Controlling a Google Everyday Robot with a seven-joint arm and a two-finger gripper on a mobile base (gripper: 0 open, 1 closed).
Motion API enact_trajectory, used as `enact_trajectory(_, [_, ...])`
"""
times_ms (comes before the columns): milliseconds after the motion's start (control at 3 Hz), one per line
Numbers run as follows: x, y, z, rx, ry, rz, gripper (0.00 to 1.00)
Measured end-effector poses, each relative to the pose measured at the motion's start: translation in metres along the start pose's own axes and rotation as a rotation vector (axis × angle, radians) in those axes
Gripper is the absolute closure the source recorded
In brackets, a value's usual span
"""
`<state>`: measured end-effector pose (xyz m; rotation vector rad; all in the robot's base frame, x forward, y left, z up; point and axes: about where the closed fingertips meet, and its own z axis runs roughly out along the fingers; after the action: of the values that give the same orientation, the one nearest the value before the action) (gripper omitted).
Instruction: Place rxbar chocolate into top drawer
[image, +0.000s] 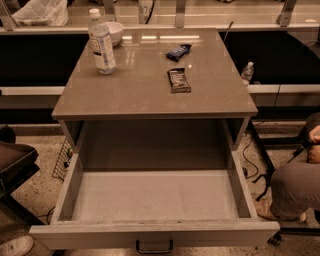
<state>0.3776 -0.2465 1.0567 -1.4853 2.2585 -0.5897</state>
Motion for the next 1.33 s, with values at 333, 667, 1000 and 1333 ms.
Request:
enact_trajectory(333, [0.000,0.000,0.000,0.000,0.000,0.000,0.00])
enact_trajectory(667, [-0.019,-0.039,0.020,0.040,-0.064,0.044,0.00])
enact_trajectory(1000, [-0.052,-0.098,0.061,0.055,-0.113,0.131,0.00])
enact_trajectory(1333, [-0.079,-0.160,0.114,0.055,-0.042,0.289,0.00])
